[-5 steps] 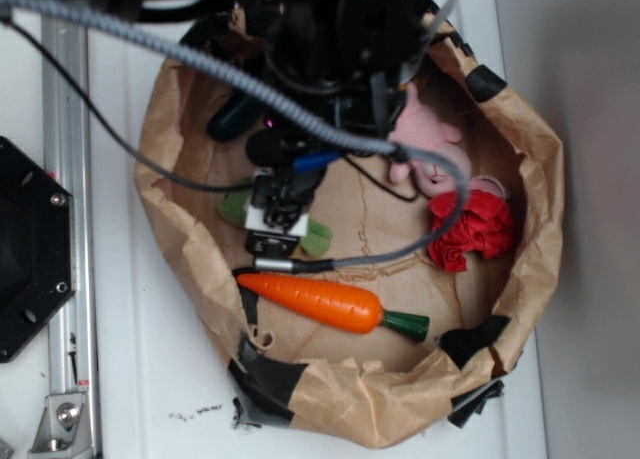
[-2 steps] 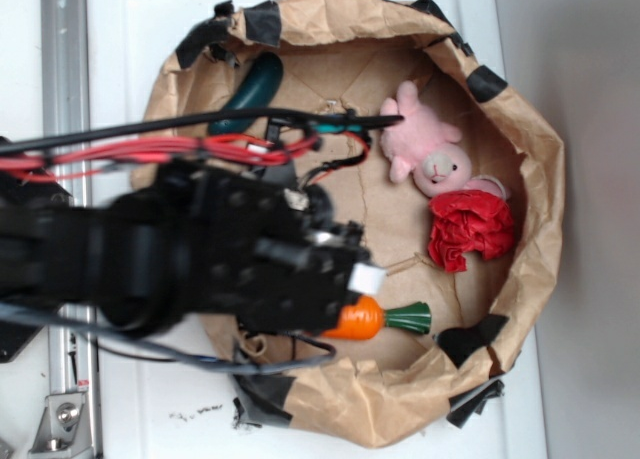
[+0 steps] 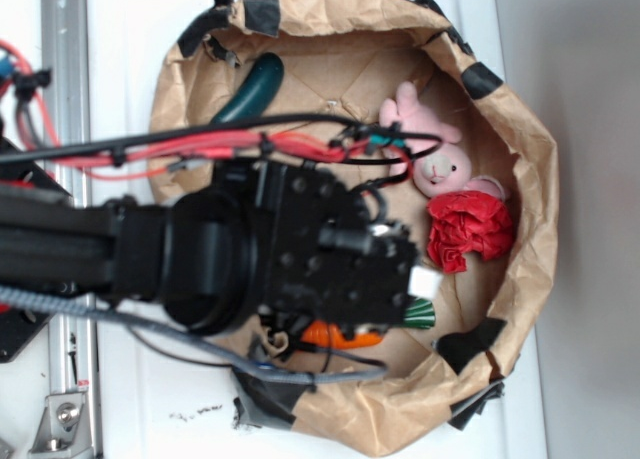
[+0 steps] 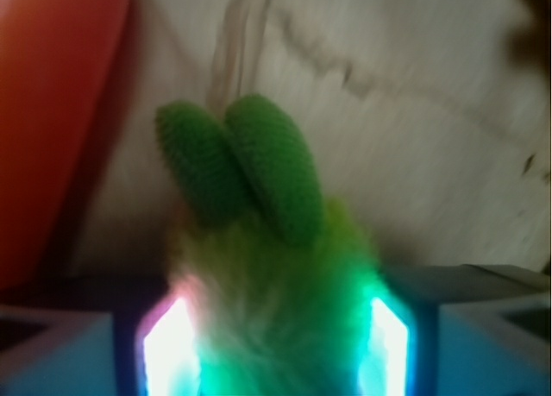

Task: Grab the green animal.

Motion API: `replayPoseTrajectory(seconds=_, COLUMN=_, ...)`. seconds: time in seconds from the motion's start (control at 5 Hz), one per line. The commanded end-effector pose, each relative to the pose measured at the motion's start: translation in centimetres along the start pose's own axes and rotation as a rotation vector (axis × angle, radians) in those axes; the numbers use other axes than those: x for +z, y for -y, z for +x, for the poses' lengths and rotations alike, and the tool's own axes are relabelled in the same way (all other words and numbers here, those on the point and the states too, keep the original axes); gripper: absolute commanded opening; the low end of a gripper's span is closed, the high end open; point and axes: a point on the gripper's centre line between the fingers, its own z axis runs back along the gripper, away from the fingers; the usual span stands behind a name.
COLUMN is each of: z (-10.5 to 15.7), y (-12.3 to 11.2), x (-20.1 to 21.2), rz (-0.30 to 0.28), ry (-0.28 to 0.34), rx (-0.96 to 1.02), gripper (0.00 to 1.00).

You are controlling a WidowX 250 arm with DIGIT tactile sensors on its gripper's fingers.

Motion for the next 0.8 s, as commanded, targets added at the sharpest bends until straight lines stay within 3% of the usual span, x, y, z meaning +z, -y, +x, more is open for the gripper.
replayPoseTrajectory(seconds=0.0, z=-0.1, y=-3.8, x=7.7, rz=-0.026, ry=0.164, rx=0.106, gripper=0.0)
replayPoseTrajectory(seconds=0.2, z=-2.3, y=-4.8, x=12.1, rz=-0.133, ry=0.243, rx=0.143, gripper=0.0)
replayPoseTrajectory(seconds=0.4, z=-5.6, y=-5.0, x=15.8, rz=-0.187, ry=0.382, rx=0.366, gripper=0.0)
replayPoseTrajectory(seconds=0.6, z=-6.4, y=-5.3, x=15.8, rz=-0.172, ry=0.474, rx=0.489, gripper=0.0)
